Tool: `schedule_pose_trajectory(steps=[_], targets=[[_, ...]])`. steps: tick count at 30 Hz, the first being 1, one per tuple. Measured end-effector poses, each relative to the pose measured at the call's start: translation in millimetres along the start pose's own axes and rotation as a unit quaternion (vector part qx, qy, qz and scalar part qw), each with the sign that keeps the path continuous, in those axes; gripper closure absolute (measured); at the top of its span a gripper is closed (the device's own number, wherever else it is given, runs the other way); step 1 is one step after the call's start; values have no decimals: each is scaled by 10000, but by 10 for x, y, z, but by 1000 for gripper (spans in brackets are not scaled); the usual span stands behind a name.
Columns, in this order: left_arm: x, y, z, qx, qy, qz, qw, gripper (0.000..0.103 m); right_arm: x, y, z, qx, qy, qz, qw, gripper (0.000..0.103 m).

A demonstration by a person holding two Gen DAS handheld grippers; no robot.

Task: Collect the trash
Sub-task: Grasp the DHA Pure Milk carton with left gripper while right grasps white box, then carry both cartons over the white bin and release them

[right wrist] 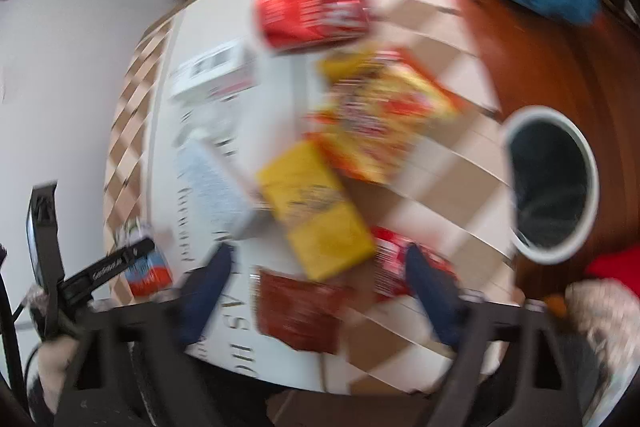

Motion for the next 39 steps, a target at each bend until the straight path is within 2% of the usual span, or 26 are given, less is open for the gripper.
schedule_pose_trajectory(steps=[3, 11, 13, 14, 16, 20, 23, 26, 32, 36, 39], targets=[[226, 72, 48, -1, -76, 66, 9999, 48, 376, 119, 209, 190, 44, -551, 9983, 33], [366, -85, 275, 196, -352, 158, 9991, 52, 1004, 242, 821, 695, -471, -1745, 9811, 34], [393, -106, 299, 194, -382, 128, 9990, 52, 1070, 218, 958, 828, -602, -1909, 9763, 55], [408, -115, 306, 152, -356, 155, 9991, 52, 1092, 207, 996, 848, -635, -1948, 9751, 60], [425, -131, 324, 107, -299, 192, 9993, 52, 1140, 180, 1017, 833, -689, -1933, 9752, 60], [486, -149, 388, 31, -299, 121, 9995, 52, 1267, -17, 1022, 1156, -280, -1571, 9804, 61], [303, -230, 292, -10, -297, 103, 9995, 52, 1308, -88, 1071, 1107, -373, -1640, 9795, 59], [265, -184, 180, -17, -290, 100, 9995, 52, 1328, -114, 1118, 1065, -472, -1622, 9799, 58], [261, -179, 36, -226, -108, 11, 9997, 56, 1524, -309, 1204, 885, -785, -2021, 9722, 61], [320, -210, -249, -581, -22, 79, 9983, 56, 1571, -454, 993, 551, -698, -2036, 9750, 62], [358, -216, -537, -918, 38, 180, 9956, 56, 1593, -494, 729, 226, -384, -1748, 9836, 62]])
Point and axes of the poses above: each gripper's, at about its wrist camera, not at the fingertips, and z roughly the way its jaws point, x to its left, y to its top, the point moved 9 cm from there along z, roughly the way its jaws point, and after that the axes turned 6 degrees about -x, right-handed, at the moved point
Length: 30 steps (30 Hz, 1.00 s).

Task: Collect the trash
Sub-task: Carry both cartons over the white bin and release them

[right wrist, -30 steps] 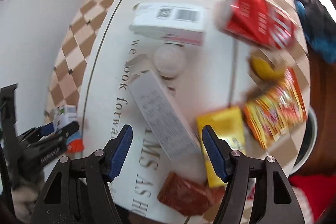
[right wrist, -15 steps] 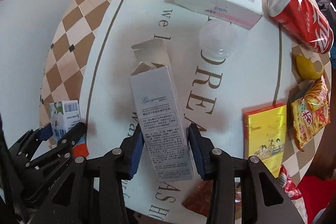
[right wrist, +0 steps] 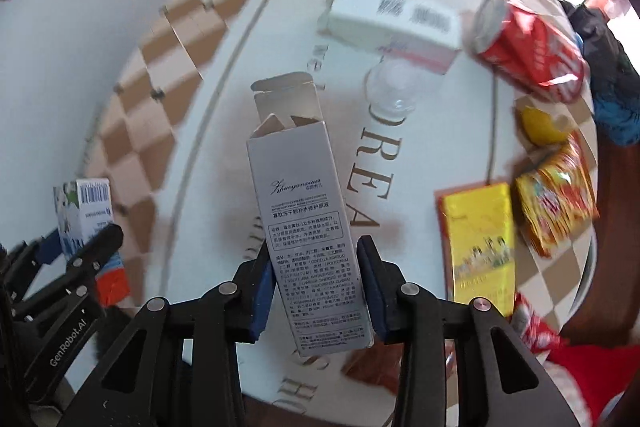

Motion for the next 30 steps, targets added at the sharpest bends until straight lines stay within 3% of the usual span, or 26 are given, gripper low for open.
schedule_pose_trajectory(steps=[6, 8, 11, 17, 23, 28, 30], targets=[[-237, 171, -714, -768, -65, 298, 9966, 56, -198, -41, -744, -900, 363, 435, 9943, 62], [-401, 215, -950, -995, -192, 410, 9940, 56, -481, -40, -1114, -1136, 451, 575, 9908, 62], [-836, 294, -1341, -1334, -445, 623, 9881, 56, -1051, -92, -1588, -1449, 519, 766, 9851, 62], [-2032, 365, -1968, -1785, -1201, 1294, 9680, 56, -2148, -336, -2338, -1927, 399, 1313, 9716, 62], [-3376, 274, -1993, -1562, -1933, 1977, 9482, 56, -3462, -629, -2652, -2096, -43, 1965, 9578, 62], [-4485, 96, -1457, -838, -2424, 2364, 9372, 56, -4587, -998, -2267, -1679, -391, 2709, 9470, 62], [-4803, 36, -1219, -593, -2457, 2491, 9349, 56, -4964, -1144, -1978, -1400, -400, 3004, 9426, 62]])
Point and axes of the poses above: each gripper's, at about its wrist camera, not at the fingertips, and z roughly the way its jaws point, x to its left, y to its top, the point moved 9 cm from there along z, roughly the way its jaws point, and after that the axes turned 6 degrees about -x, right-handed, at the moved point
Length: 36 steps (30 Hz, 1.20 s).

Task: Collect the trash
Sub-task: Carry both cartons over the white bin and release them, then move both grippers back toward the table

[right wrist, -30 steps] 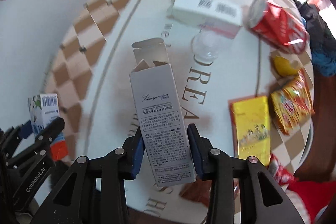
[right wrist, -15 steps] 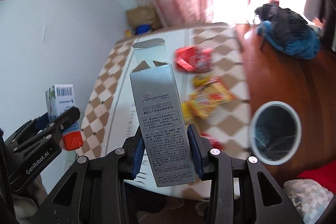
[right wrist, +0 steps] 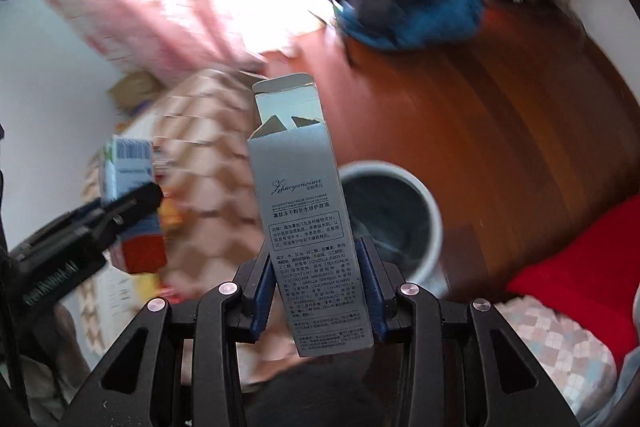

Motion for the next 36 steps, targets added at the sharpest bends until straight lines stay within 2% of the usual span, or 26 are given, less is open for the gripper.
schedule_pose_trajectory(steps=[4, 10, 12, 13, 14, 15, 16, 17, 18, 19, 21, 26, 32, 36], targets=[[-306, -31, 843, 730, -256, 17, 9970, 55, -611, -98, 541, 530, -86, 528, 9972, 62], [-443, -292, 1606, 1619, -302, -57, 9863, 53, -1077, -262, 1189, 1028, -124, 892, 9906, 62], [-431, -363, 1721, 1794, -190, -94, 9836, 46, -1124, -256, 1437, 1191, -89, 957, 9882, 62], [-394, -390, 1763, 1836, -121, -113, 9829, 36, -1131, -287, 1492, 1265, -50, 1001, 9869, 61], [-384, -423, 1767, 1853, -55, -112, 9826, 20, -1159, -314, 1566, 1304, -30, 1030, 9861, 61], [-368, -441, 1766, 1860, 3, -104, 9825, 13, -1146, -317, 1611, 1332, -40, 1004, 9860, 59], [-337, -458, 1756, 1864, 78, -81, 9824, 8, -1152, -323, 1651, 1339, -54, 977, 9862, 43], [-336, -468, 1730, 1856, 142, -56, 9825, 8, -1149, -309, 1681, 1324, -82, 971, 9864, 33], [-315, -481, 1712, 1830, 253, -12, 9828, 8, -1162, -309, 1713, 1326, -143, 965, 9864, 17], [-273, -493, 1668, 1795, 381, 27, 9830, 7, -1155, -315, 1713, 1310, -165, 951, 9867, 11], [-223, -466, 1704, 1731, 549, 74, 9833, 7, -1155, -326, 1717, 1291, -351, 842, 9874, 5], [-20, -556, 1534, 1610, 1059, 170, 9811, 7, -1105, -366, 1602, 1276, -822, 449, 9874, 4], [21, -670, 1308, 1529, 1112, 175, 9818, 7, -998, -421, 1307, 1181, -1121, 225, 9864, 4], [-2, -680, 1102, 1416, 1099, 171, 9836, 7, -913, -452, 1056, 1061, -1072, 214, 9883, 4]])
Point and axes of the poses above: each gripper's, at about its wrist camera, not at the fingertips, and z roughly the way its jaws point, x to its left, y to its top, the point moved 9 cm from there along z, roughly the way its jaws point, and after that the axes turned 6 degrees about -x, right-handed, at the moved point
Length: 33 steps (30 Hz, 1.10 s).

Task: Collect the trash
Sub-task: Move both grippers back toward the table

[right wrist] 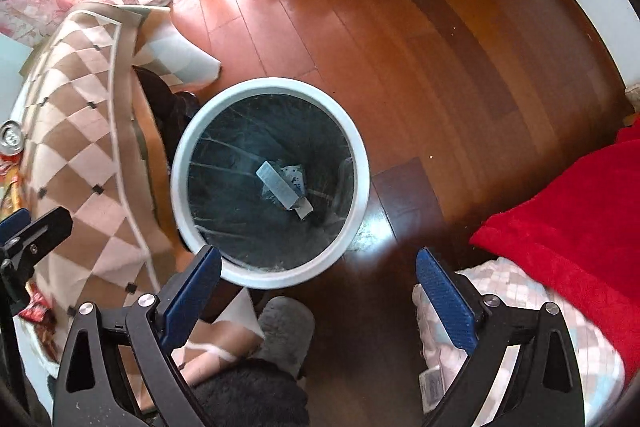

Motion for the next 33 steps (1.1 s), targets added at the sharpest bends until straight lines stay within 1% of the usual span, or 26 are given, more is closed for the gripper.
schedule_pose_trajectory(steps=[5, 12, 18, 20, 24, 27, 29, 31, 33], targets=[[16, -70, -305, -204, -73, -35, 9998, 7, 21, -74, -354, -200, 33, -8, 9998, 4], [96, -119, -866, -662, -159, -125, 9976, 7, 62, -130, -971, -651, 24, -16, 9979, 4], [216, -139, -1342, -1058, -310, -274, 9935, 7, 217, -136, -1579, -1058, 201, 65, 9942, 4], [296, -144, -1504, -1179, -279, -333, 9921, 7, 292, -122, -1775, -1185, 308, 126, 9924, 4], [497, -148, -1858, -1520, -231, -442, 9871, 7, 563, -99, -2217, -1533, 544, 87, 9866, 4], [719, -169, -2085, -1737, -198, -583, 9829, 7, 877, -120, -2448, -1662, 778, -37, 9830, 4], [937, -211, -2193, -1836, -146, -708, 9803, 7, 1093, -163, -2515, -1675, 899, -172, 9816, 4], [1155, -272, -2246, -1871, -85, -825, 9788, 7, 1389, -225, -2522, -1601, 1056, -381, 9807, 4], [1487, -389, -2244, -1872, 99, -978, 9774, 7, 1660, -318, -2458, -1474, 1177, -570, 9804, 4]])
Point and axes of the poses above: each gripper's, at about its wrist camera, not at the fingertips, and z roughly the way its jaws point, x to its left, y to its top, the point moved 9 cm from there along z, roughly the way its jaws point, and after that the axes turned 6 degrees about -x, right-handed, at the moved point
